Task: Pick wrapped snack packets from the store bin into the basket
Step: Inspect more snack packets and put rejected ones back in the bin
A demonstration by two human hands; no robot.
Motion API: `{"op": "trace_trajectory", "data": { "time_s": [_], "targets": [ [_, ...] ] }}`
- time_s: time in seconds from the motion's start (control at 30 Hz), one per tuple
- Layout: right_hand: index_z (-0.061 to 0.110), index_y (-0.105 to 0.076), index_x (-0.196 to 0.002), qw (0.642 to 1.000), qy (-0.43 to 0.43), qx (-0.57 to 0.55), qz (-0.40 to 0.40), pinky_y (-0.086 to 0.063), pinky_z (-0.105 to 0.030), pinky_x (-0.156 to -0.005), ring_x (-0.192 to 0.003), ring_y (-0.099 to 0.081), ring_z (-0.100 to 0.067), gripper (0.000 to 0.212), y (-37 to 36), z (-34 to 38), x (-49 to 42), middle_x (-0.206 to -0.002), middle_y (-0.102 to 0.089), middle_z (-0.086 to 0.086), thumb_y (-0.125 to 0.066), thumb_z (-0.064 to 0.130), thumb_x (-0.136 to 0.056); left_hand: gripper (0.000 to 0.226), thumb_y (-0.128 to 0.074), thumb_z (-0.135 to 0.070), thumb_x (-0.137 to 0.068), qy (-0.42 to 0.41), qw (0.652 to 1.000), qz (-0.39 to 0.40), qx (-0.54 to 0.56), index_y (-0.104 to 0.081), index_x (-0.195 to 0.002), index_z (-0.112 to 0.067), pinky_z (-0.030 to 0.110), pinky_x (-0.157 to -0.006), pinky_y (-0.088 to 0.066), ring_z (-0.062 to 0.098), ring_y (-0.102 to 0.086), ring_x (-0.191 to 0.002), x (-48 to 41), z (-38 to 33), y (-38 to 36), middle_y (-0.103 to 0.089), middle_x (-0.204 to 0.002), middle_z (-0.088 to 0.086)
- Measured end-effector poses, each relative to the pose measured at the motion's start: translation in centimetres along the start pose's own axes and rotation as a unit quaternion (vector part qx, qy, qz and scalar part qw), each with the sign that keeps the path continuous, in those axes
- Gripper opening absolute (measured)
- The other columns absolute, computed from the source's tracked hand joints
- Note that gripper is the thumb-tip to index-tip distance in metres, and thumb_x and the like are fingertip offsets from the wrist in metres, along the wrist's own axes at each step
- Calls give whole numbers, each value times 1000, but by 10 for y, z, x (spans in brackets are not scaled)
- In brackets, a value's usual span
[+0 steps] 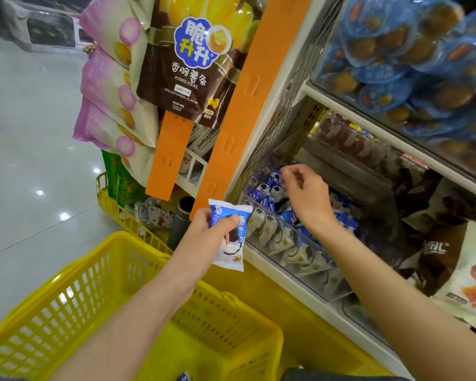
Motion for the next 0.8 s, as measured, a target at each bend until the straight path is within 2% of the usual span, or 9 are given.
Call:
{"op": "trace_trajectory", "data": {
  "time_s": [0.07, 0.17, 0.3, 0.37, 0.4, 0.47, 0.57, 0.7, 0.8],
  "targets": [
    [29, -58, -90, 996, 42, -75, 16, -45, -22, -53, -66, -56, -13, 14, -2, 20, 36, -84, -65, -1, -45, 32, -94, 22, -52, -27, -92, 20, 1000, 8, 19, -52, -113, -19, 28, -78, -53, 17, -67, -89, 2, 4, -2, -68, -105, 6],
    [26, -63, -94, 989, 44, -105, 93, -46, -18, -62, -71, -58, -7, 16, -20, 31, 82, -83, -66, 6, -49, 31, -93, 18, -48, -28, -95, -3, 1000, 30, -9, -54, -112, -26, 12, -60, -50, 2, -68, -77, 8, 4, -8, -68, -102, -2],
    [12, -63, -100, 964, -57, -216, 145, -51, -38, -81, -81, -58, -17, 12, -34, 16, 104, -91, -66, -12, -59, 12, -88, 23, -49, -26, -95, -26, 996, 60, -60, -55, -117, -27, 24, -87, -49, 7, -62, -101, 16, 12, -14, -65, -113, -3],
    [-2, -62, -105, 936, -121, -287, 163, -50, -42, -86, -84, -58, -24, 20, -37, 6, 108, -93, -63, -22, -61, 4, -86, 25, -51, -22, -94, -31, 995, 68, -70, -54, -118, -27, 20, -82, -51, 6, -63, -100, 19, 15, -14, -66, -112, -4],
    [-6, -61, -106, 930, -131, -296, 172, -51, -39, -85, -82, -58, -24, 23, -39, 3, 110, -92, -62, -23, -61, 2, -85, 24, -52, -21, -93, -37, 994, 68, -77, -55, -117, -26, 15, -74, -51, 4, -64, -96, 20, 17, -14, -66, -110, -4],
    [-6, -63, -103, 933, -127, -282, 186, -52, -22, -71, -70, -58, -15, 21, -41, -1, 113, -86, -63, -18, -62, 4, -85, 17, -52, -22, -93, -47, 993, 57, -87, -58, -109, -22, 10, -63, -48, 3, -66, -90, 20, 18, -12, -67, -104, -1],
    [12, -64, -89, 935, -107, -266, 207, -49, -15, -59, -60, -55, -3, 5, -46, 1, 115, -79, -60, -8, -62, 9, -87, 12, -51, -24, -93, -65, 993, 35, -94, -59, -97, -18, 13, -59, -49, 6, -67, -84, 18, 20, -8, -68, -95, 3],
    [21, -62, -78, 974, -8, -169, 148, -46, -35, -64, -64, -49, -9, 9, -40, 3, 112, -72, -57, -3, -65, 17, -85, 14, -51, -23, -93, -66, 994, 28, -78, -62, -95, -14, 15, -57, -51, 5, -69, -76, 18, 23, -9, -71, -85, 1],
    [17, -66, -85, 983, 166, -24, 72, -48, -26, -64, -72, -54, -6, 3, -27, 23, 119, -80, -58, 6, -66, 20, -84, 16, -51, -21, -93, -55, 996, 23, -66, -65, -85, -19, 15, -55, -50, 3, -68, -72, 18, 27, -11, -71, -76, -2]
  ]
}}
Point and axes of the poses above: each hand's wrist, its own x-axis away from the middle knuckle, its own y-axis out of the back of the hand, z = x × y, the point moved 8 cm from there along -x, towards the middle knuckle
